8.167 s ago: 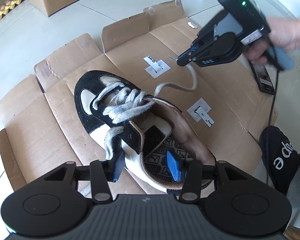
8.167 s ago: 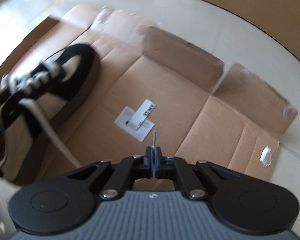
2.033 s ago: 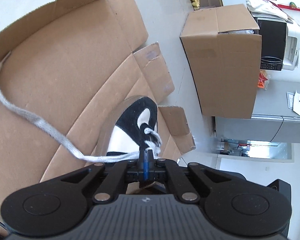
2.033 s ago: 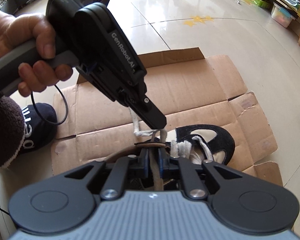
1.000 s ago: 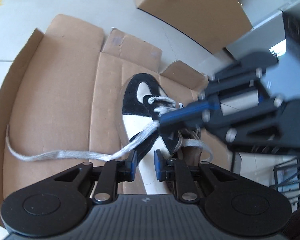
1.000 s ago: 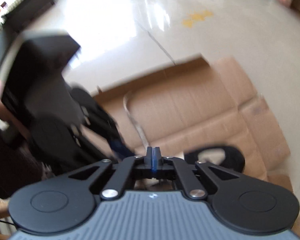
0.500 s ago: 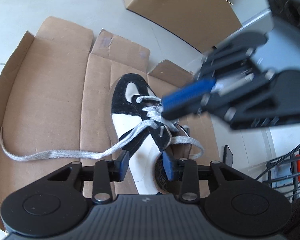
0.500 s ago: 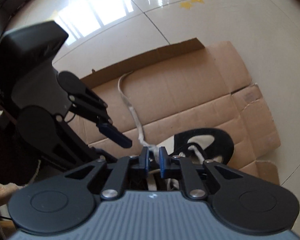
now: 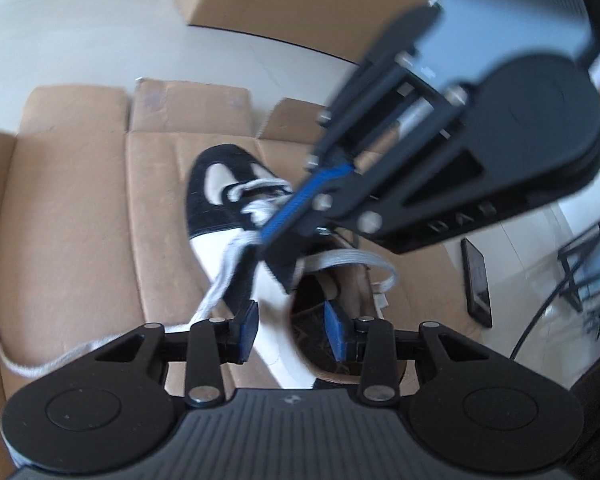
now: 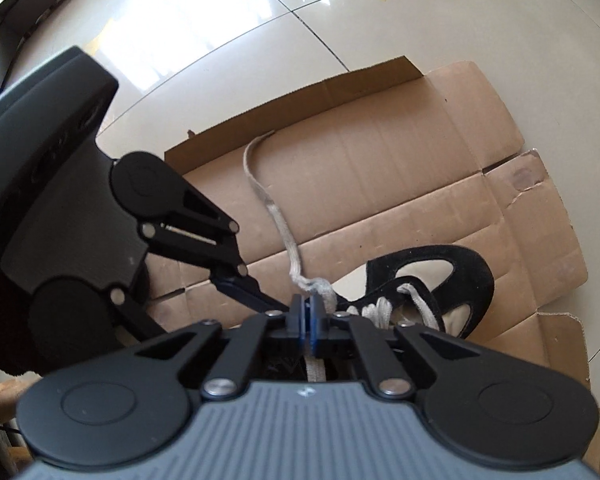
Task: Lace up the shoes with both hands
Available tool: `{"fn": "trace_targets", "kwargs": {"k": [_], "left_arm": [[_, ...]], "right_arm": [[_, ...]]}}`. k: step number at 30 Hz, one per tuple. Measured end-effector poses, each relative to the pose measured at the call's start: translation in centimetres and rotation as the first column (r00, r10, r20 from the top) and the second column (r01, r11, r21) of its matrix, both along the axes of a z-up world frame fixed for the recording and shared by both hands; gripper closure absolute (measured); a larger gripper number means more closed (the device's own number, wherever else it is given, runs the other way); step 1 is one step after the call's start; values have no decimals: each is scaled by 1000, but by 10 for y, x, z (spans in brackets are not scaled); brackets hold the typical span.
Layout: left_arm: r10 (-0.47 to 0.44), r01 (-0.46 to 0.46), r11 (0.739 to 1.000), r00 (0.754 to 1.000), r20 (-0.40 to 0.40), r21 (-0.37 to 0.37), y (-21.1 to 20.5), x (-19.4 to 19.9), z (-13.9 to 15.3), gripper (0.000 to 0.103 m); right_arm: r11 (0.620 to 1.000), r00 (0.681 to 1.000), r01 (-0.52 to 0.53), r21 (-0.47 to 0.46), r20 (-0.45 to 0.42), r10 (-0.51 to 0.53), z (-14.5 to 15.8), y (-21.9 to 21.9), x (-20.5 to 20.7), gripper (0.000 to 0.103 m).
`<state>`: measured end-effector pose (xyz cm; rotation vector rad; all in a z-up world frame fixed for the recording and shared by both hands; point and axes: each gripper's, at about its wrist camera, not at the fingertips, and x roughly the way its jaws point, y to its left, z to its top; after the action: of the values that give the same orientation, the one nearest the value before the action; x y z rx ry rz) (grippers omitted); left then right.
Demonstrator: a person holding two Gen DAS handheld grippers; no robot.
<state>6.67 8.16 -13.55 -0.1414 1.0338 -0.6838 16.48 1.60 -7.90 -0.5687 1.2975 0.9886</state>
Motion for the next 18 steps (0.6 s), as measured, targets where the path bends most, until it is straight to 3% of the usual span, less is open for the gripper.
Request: {"fn": "trace_targets", "kwargs": {"k": [2,4,6,8,12,18], "left_arm": [[-25,25,999,999,21,20,-4,-2,1,66],[-30,30,999,999,21,17,-5,-2,0,66],[-28,28,999,999,21,17,-5,-2,0,66],[-15,15,1000,1000,11,6,-4,-1,0,66],[-9,9,1000,1000,-2,-4,-3,-1,0,66],[-15,15,1000,1000,-11,-5,-3,-1,-2,66]], "right_arm": [[999,1000,16,36,-17,-16,7,1,3,103],[990,999,41,131,-38,-37,30,7,9,103],[988,1000,25,151,-8,-24,43,17,14,103],[990,1000,5,138,1,-5,49,25,18,103],[998,998,-38,49,48,36,47,22,13,84],[999,999,-39,-24,18,40,19,2,-5,83]]}}
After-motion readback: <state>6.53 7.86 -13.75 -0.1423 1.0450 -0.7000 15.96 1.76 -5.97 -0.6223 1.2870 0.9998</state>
